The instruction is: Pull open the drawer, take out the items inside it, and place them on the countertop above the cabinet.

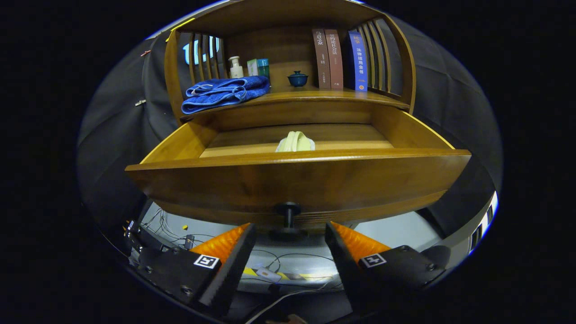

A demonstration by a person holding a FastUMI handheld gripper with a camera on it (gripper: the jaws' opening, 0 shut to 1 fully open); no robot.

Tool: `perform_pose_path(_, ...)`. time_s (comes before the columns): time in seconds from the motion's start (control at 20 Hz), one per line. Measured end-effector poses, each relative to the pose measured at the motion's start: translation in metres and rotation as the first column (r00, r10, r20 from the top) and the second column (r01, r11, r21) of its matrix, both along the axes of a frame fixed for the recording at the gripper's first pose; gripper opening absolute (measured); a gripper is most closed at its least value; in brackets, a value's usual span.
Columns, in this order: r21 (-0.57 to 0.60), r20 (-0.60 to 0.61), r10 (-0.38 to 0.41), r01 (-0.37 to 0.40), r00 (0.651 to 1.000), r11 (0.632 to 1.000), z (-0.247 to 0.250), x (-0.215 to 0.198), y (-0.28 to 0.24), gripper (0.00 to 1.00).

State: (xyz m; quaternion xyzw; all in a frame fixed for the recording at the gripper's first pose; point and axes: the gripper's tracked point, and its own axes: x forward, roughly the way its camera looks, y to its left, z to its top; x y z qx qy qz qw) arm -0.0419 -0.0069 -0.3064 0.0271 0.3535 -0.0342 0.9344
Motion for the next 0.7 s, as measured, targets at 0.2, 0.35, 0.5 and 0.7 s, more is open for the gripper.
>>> perform_pose_path(0.2, 0.033, 0.096, -0.064, 0.061, 0.993, 0.998, 0.049, -0.006, -0.003, 1.0)
perform_pose_path(0.35, 0.041, 0.188, -0.052, 0.045, 0.981, 0.998, 0.098, 0.017, 0.002, 1.0)
perform_pose_path(0.5, 0.051, 0.256, -0.016, 0.003, 0.967, 0.999, 0.133, 0.055, 0.009, 1.0)
perform_pose_path(0.7, 0.041, 0.182, 0.005, -0.013, 0.983, 0.999, 0.131, 0.114, 0.006, 1.0)
